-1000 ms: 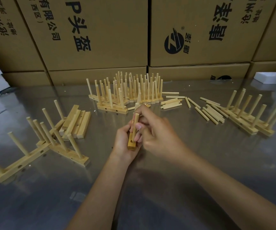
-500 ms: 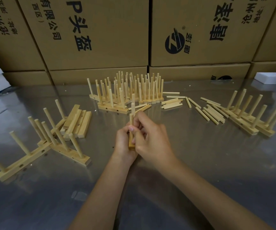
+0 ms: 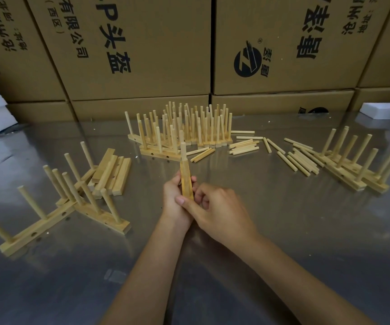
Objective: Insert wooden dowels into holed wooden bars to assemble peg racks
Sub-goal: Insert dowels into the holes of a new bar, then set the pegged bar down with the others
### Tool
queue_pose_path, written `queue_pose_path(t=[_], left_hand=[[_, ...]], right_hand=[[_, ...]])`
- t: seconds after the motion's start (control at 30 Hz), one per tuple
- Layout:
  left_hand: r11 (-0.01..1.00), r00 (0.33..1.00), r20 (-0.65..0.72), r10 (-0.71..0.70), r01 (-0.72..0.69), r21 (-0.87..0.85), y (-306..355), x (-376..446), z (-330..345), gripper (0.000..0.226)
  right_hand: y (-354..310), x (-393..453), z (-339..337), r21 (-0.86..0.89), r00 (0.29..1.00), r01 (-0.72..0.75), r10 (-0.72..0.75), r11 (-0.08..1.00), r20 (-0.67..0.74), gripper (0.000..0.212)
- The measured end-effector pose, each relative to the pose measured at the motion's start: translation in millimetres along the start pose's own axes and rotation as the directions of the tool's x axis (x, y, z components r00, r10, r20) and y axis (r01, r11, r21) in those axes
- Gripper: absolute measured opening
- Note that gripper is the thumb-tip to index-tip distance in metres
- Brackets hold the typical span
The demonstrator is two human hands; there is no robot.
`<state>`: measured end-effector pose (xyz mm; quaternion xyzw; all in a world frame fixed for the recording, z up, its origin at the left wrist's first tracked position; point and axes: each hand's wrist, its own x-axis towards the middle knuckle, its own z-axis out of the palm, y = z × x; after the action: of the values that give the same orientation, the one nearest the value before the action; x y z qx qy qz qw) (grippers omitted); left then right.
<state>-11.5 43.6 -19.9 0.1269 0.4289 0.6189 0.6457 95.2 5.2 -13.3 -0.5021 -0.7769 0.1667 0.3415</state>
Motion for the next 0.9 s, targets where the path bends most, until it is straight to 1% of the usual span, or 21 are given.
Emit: queue_pose_path(t=[0.1,0.2,0.3,0.4,0.47,0.57,0.7,0.77,0.8,0.87,0.9], left_hand=[[0.998,0.999,0.001,0.046,-0.046,-0.043,2,1,-2,0.034],[0.987,0.993,0.021,0.119,-0.116,-0.113,2,2,-3,0.022],[0.969,0.981,-0.024,0.193,-0.194,-0.156,1,5,-1,0.026],[0.964,0.975,-0.089,0.203,-0.215,-0.156,1,8,0,0.036],[0.958,0.973,-0.098,0.209,-0.224,-0.179,1,10,-1,0.038],[0.947,0.965,-0.109,0.24,-0.258,-0.193,4,12,-3,0.035],[0.942,0.961,-0.081,0.263,-0.274,-0.194,9,14,-9,0.037],[0.939,0.955,-0.071,0.287,-0.296,-0.174,11,14,-10,0.04],[0.938,0.948,-0.098,0.302,-0.314,-0.145,12,14,-10,0.04],[0.93,0.916,-0.187,0.356,-0.366,-0.021,11,14,-8,0.043],[0.915,0.885,-0.236,0.402,-0.398,0.069,10,14,-8,0.046]], right_hand=[[-5,6,-4,-0.029,1.0,-0.013,0.014,1.0,0.027,0.037],[-11,13,-10,-0.05,0.994,-0.074,0.077,0.996,0.074,0.033],[-19,18,-12,-0.112,0.99,-0.114,0.123,0.987,0.075,0.03],[-27,20,-10,-0.17,0.99,-0.124,0.134,0.978,0.047,0.033],[-32,22,-8,-0.184,0.992,-0.113,0.123,0.976,0.041,0.034],[-36,27,-7,-0.176,0.995,-0.093,0.099,0.98,0.024,0.038],[-33,37,-8,-0.16,0.997,-0.077,0.078,0.984,0.001,0.037],[-28,47,-9,-0.166,0.997,-0.072,0.069,0.984,-0.021,0.032],[-25,53,-9,-0.161,0.997,-0.07,0.067,0.984,-0.024,0.03],[-19,67,-10,-0.145,0.997,-0.074,0.073,0.987,-0.014,0.028],[-15,74,-10,-0.142,0.997,-0.078,0.078,0.987,-0.006,0.029]])
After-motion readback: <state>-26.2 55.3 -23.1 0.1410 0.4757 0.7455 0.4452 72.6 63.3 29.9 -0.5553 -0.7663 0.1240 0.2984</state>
